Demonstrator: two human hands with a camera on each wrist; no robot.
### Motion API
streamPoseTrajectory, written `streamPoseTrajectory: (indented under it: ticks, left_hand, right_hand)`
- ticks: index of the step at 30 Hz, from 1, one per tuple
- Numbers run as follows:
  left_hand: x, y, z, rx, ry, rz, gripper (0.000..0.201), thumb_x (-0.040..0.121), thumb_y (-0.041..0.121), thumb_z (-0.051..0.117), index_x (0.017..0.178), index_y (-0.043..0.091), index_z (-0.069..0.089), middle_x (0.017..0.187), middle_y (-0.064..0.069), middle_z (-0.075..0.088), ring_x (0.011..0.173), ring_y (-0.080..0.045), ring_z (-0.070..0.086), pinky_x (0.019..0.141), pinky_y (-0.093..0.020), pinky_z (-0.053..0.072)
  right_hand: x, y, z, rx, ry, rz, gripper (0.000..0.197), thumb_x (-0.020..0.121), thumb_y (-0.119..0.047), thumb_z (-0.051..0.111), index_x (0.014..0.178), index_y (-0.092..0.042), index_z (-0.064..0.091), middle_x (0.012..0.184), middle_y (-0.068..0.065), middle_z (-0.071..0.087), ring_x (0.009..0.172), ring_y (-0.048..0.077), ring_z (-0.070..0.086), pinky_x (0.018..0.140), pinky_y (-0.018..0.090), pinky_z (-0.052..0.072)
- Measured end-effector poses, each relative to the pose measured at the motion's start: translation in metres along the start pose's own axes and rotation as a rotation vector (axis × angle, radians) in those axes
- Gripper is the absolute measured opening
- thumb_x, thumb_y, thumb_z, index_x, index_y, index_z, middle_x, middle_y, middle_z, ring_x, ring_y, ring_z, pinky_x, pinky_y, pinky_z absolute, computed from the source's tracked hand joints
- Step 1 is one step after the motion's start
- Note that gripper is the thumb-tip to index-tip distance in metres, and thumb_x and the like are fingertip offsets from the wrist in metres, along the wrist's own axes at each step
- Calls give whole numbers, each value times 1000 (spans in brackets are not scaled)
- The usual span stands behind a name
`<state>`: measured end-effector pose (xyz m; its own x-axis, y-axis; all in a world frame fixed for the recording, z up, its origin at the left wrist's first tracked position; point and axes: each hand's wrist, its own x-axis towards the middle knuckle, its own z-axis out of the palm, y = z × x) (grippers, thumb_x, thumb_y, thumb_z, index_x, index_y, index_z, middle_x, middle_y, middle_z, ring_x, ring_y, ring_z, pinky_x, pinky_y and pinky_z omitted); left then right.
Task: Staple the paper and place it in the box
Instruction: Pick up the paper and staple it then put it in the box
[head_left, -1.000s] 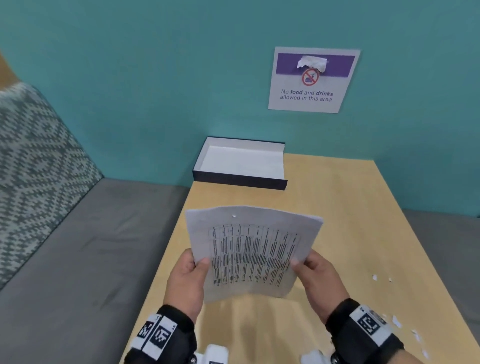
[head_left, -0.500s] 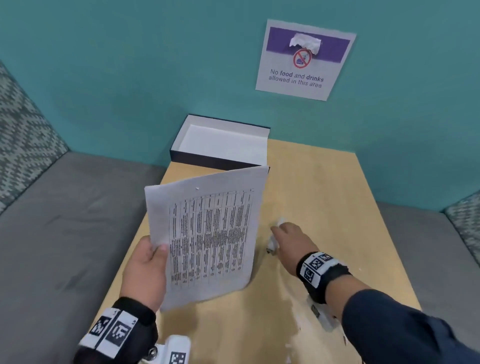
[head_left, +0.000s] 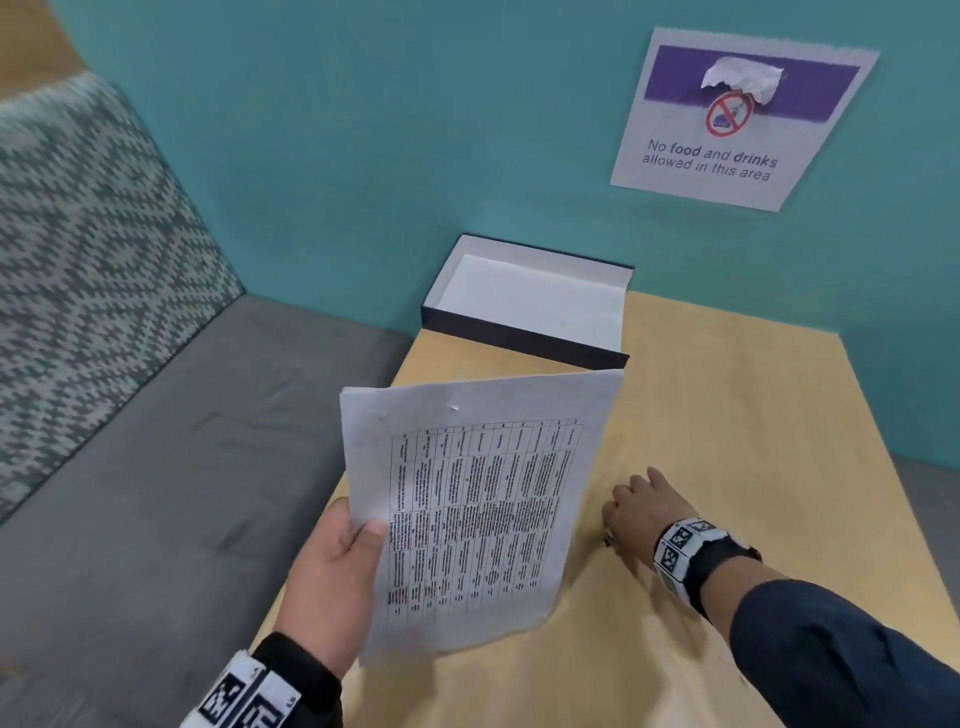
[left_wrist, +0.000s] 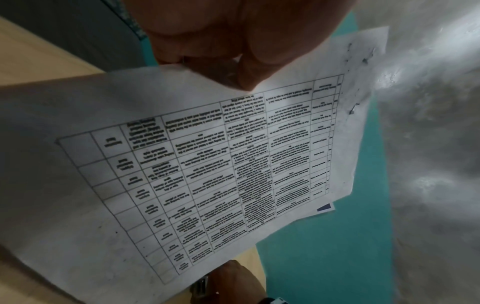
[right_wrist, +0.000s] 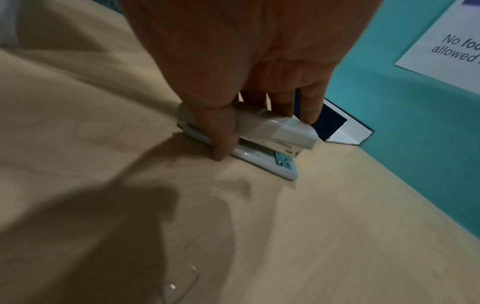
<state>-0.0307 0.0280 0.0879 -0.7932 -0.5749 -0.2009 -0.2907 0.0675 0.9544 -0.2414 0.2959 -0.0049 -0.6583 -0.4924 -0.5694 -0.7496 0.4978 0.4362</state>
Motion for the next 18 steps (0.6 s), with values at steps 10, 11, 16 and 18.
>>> streamPoseTrajectory:
  ticks: [10,11,16,18]
  left_hand:
    - [-4,9,10,55,14,-26,15,97,19,50,89,19,62,90,-11,69,85,-33,65,83,-53,52]
    - [-4,12,12,59,14,-22,14,97,19,50,88,17,61,89,-15,68,79,-30,64,80,-51,52]
    - [-14,32,23,93,17,34,21,97,13,49,81,1,50,67,-10,47,61,-17,42,56,-29,34]
    - [-19,37,28,112,4,43,23,97,13,49,78,1,47,66,-6,44,60,-17,39,55,-29,32]
  right_hand:
    - [-67,44,-31,1657,425,442,19,86,-33,63,90,-15,60,90,10,72,82,28,68,76,41,55]
    - [-77,46,-37,1948,507,433,17,88,-27,63,92,-11,61,95,17,74,86,32,70,82,47,56]
    - [-129,47,-73,3013,627,246,21,95,-29,52,85,-11,59,71,12,66,71,31,73,79,47,59]
    - [-144,45,-87,3132,665,238,23,93,-34,52,84,-14,59,71,7,62,60,23,69,71,38,61]
